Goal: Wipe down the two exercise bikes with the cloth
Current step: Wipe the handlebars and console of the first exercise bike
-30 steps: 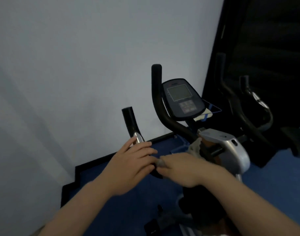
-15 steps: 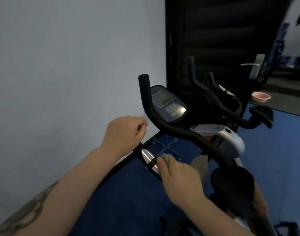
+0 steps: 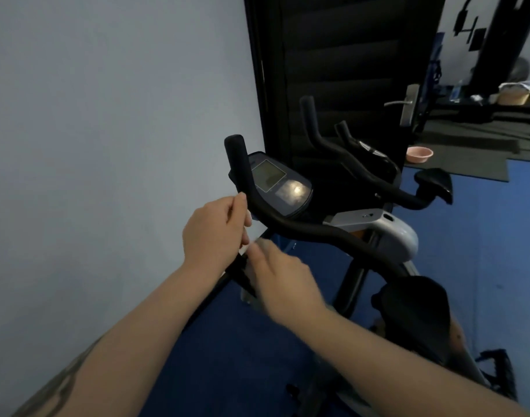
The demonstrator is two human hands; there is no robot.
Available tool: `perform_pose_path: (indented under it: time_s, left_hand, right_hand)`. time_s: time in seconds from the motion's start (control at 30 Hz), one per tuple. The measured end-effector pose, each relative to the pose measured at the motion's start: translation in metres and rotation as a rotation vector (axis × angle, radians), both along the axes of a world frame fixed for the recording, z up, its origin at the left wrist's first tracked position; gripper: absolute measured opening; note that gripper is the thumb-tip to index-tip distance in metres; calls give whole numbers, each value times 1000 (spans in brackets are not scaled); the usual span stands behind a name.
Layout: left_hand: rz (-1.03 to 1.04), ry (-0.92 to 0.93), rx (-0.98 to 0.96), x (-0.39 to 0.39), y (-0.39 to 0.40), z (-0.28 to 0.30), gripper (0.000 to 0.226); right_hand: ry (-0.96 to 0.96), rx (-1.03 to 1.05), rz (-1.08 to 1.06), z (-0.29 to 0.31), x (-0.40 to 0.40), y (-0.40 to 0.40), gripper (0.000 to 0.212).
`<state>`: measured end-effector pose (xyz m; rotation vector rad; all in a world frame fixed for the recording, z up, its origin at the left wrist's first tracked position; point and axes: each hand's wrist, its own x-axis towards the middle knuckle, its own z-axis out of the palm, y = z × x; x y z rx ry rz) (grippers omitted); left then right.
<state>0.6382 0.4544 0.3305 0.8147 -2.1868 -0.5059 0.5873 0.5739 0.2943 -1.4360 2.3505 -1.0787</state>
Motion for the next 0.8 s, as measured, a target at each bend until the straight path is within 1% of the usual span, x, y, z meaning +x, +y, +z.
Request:
perform_pose_path:
  time_s: [0.07,0.1,0.13,0.17,0.2,0.23,0.27,0.3,0.33,0.37,0.43,0.47,0.5,0.53,0.6,0.67,0.7,0.8]
  left_hand:
    - [-103,-5,122,4,-1,2,47]
    - [-125,-49,123,5,0,3,45]
    - [-117,-97,67,4,-1,7,42]
    - [-86,-114,-37,2,-2,15,41]
    - [-45,-77,-162,-2,-5,25,40]
    - [-22,7,-278,-6,-10,38,39]
    - [-35,96,-364,-12,-17,51,38]
    - [-71,143,-425,-19,-24,64,36]
    - [-103,118,-467,-27,-31,75,34]
    - [-130,26,-484,-35,-39,82,33]
    - [-184,-257,-441,-51,-53,87,32]
    - [-193,-358,-404,-56,-60,85,33]
    - [-186,-383,-388,-61,-65,81,33]
    - [-160,-346,-396,-66,-69,76,33]
    - [-47,-203,-404,-76,-73,69,37]
    - [62,-70,-408,-85,-68,62,45]
    - [92,-11,-436,-89,-65,58,48]
    - [90,157,-540,-93,-62,49,43]
  right_hand:
    - [-323,-151,-103,6,-19,13,41]
    - [-454,-261,-188,11,-30,17,43]
    - [-527,-391,-254,19,-41,19,43]
    - [-530,-523,-301,27,-50,17,40]
    - [-486,-637,-341,37,-56,14,35]
    - [-428,-707,-367,46,-61,7,30]
    - [-387,-731,-376,51,-63,-2,27]
    - [-362,-713,-374,54,-62,-12,28]
    - [-352,-672,-358,54,-59,-25,30]
    - [-356,-622,-338,54,-54,-38,34]
    - [-396,-541,-297,51,-44,-63,40]
    - [-356,-488,-293,47,-41,-73,41]
    - [-242,-423,-288,41,-40,-78,40]
    - [-89,-363,-273,33,-42,-79,36]
    - [256,-178,-199,17,-54,-71,31]
    - [541,42,-138,11,-68,-67,45]
    - [579,98,-144,14,-71,-70,49]
    - [644,128,-177,27,-68,-78,37]
